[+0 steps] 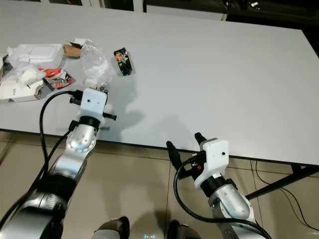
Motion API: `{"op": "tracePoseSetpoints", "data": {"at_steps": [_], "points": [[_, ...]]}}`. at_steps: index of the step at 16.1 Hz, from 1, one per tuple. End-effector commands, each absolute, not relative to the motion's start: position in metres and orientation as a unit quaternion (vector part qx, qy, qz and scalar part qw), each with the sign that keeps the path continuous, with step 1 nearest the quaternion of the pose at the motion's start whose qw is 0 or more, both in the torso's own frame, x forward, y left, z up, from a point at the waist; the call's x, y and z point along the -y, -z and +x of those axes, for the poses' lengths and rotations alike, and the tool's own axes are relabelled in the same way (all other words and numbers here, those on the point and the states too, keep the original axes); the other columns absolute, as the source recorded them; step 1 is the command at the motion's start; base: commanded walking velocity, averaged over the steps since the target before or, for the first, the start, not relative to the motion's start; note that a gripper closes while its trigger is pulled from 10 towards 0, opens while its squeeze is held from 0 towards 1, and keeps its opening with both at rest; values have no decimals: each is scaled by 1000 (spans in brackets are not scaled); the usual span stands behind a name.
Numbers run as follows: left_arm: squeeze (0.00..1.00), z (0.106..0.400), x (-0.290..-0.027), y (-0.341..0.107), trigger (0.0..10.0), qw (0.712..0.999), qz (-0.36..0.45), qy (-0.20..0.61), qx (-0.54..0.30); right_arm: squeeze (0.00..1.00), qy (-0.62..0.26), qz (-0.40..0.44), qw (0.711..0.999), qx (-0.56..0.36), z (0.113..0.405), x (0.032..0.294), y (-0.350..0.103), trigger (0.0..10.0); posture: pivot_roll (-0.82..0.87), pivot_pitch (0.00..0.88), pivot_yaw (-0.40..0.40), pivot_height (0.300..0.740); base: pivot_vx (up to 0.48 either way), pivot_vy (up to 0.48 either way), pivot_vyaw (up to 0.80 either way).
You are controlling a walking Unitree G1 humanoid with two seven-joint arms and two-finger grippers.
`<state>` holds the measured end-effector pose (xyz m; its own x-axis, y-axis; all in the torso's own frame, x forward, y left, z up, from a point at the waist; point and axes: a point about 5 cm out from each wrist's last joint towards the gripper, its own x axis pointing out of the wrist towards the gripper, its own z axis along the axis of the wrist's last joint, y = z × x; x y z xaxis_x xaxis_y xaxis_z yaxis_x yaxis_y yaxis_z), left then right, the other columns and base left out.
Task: Picking trash to rubbish bin
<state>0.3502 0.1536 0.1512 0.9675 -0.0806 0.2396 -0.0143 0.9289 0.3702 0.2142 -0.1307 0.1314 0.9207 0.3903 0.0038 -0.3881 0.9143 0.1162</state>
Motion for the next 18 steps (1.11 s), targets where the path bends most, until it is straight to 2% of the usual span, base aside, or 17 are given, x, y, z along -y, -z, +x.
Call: {"op": "tracePoseSetpoints", "data": {"at_steps": [1, 2, 3, 4, 5, 10, 18], "points": [[0, 347, -151, -150, 0, 974, 187, 32, 120, 0, -180, 48, 983, -8, 216, 136, -130, 10000, 177, 139, -48, 740, 0, 0, 0], [0, 344, -151, -149, 0, 977, 182, 30, 109, 0, -169, 47, 984, -6, 218, 138, -129, 10000, 182, 134, -51, 740, 0, 0, 0], [0, 339, -150, -144, 3725, 982, 164, 35, 90, 0, -162, 51, 985, -8, 219, 140, -127, 10000, 183, 134, -50, 740, 0, 0, 0], [0, 338, -149, -143, 5961, 982, 163, 36, 87, 0, -161, 52, 986, -9, 219, 140, -127, 10000, 186, 133, -51, 740, 0, 0, 0], [0, 337, -148, -144, 9882, 984, 156, 37, 83, 0, -159, 54, 986, -9, 220, 141, -126, 10000, 190, 133, -51, 740, 0, 0, 0], [0, 347, -144, -164, 10000, 987, 132, 37, 84, 0, -154, 57, 986, 0, 223, 139, -127, 10000, 195, 134, -53, 740, 0, 58, 0], [0, 359, -136, -171, 10000, 989, 119, 44, 76, 0, -143, 49, 988, 10, 223, 141, -131, 10000, 169, 125, -48, 740, 0, 445, 0]]}}
